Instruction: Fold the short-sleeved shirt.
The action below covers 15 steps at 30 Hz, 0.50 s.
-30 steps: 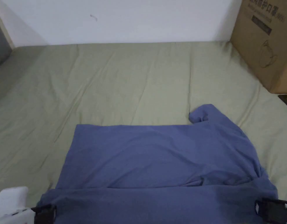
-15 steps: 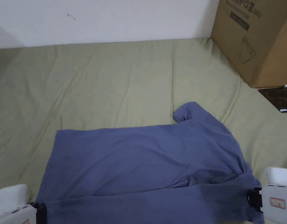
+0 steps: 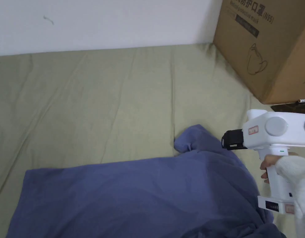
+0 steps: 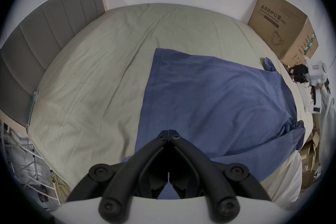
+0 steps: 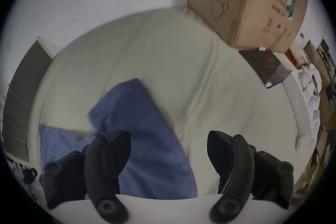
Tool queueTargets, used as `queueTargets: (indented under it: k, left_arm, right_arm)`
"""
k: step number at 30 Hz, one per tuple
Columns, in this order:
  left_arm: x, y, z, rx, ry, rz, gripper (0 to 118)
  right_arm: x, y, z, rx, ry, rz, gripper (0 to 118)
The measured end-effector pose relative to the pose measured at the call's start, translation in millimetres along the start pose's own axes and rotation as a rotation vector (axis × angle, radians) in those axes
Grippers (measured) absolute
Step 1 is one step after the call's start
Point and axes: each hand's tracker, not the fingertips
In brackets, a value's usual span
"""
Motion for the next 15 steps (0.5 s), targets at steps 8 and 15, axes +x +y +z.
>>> queueTargets:
  k: [8, 15]
  left_arm:
    - [-2.7, -3.5, -9.0, -0.053, 0.024, -0.001, 0]
    - [-5.8, 10.5, -8.3, -0.04, 0.023, -0.002, 0]
  right_arm:
    - [-3.6, -11.5, -42.8, -0.121, -0.062, 0.076, 45]
    - [-8.2, -10.2, -31.4, -0.091, -0.104, 0.094, 0]
